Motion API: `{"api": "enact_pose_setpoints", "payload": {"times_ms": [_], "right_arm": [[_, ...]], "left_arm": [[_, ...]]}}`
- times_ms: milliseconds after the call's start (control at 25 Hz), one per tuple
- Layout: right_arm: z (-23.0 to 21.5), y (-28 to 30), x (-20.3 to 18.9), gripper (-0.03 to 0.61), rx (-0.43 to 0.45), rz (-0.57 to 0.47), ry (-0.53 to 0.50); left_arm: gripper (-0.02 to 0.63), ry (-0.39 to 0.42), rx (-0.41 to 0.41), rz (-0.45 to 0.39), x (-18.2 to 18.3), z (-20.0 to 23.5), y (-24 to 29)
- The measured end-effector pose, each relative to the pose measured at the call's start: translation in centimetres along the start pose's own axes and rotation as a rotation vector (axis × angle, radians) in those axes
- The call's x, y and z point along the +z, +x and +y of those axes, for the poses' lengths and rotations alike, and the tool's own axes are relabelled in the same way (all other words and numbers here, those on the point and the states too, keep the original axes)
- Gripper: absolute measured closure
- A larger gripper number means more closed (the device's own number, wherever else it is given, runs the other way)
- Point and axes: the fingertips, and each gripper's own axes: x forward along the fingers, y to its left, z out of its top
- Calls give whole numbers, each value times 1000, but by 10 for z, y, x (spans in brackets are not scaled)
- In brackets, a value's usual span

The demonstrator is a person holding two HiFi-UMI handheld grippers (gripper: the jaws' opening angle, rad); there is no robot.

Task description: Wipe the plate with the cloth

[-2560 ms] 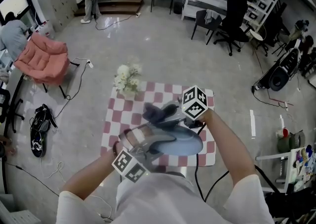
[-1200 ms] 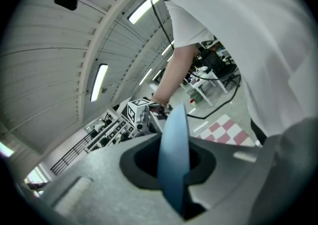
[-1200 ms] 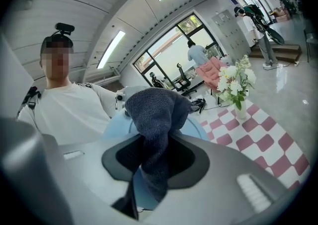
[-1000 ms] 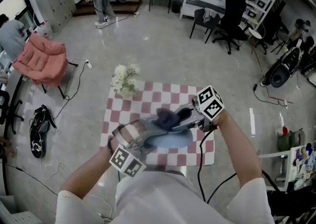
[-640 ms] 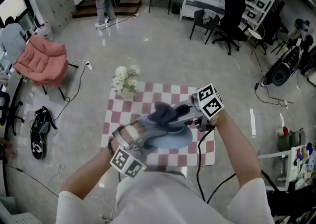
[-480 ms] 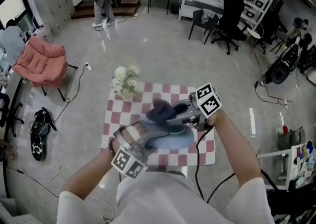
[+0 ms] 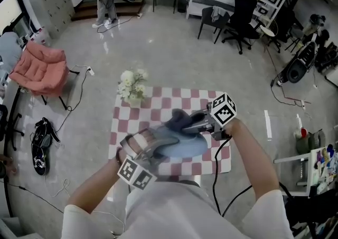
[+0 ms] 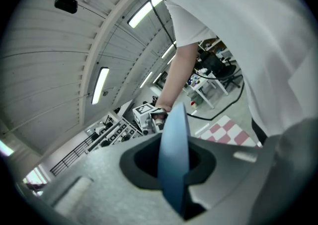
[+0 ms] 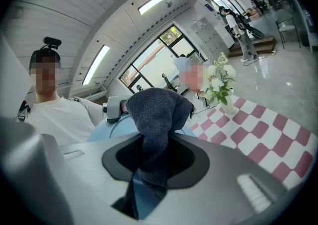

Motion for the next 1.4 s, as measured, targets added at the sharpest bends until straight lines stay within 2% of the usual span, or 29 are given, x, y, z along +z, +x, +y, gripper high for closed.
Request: {"api": "enact_pose_setpoints", "payload": {"times_ms": [200,480,760,960,1400], "right_arm": [[-16,-14,-7,462,-42,-89,55],[-23,-33,-9,462,-52,-237,103],[-19,-47,-11,462,-36,-322,126],[-20,-57,-11,462,-13,-399,129],[-18,-70,-19,462,-9,-454,132]], "left_arm": [[575,-89,1,-30,-10,8,-6],[577,-298,5,-92,-28,27,-15],[577,-485,-3,-141,-41,44,-25],[578,-596,23,-183,-54,59,-34],[578,-784,53,-170,-77,75,-43]]}}
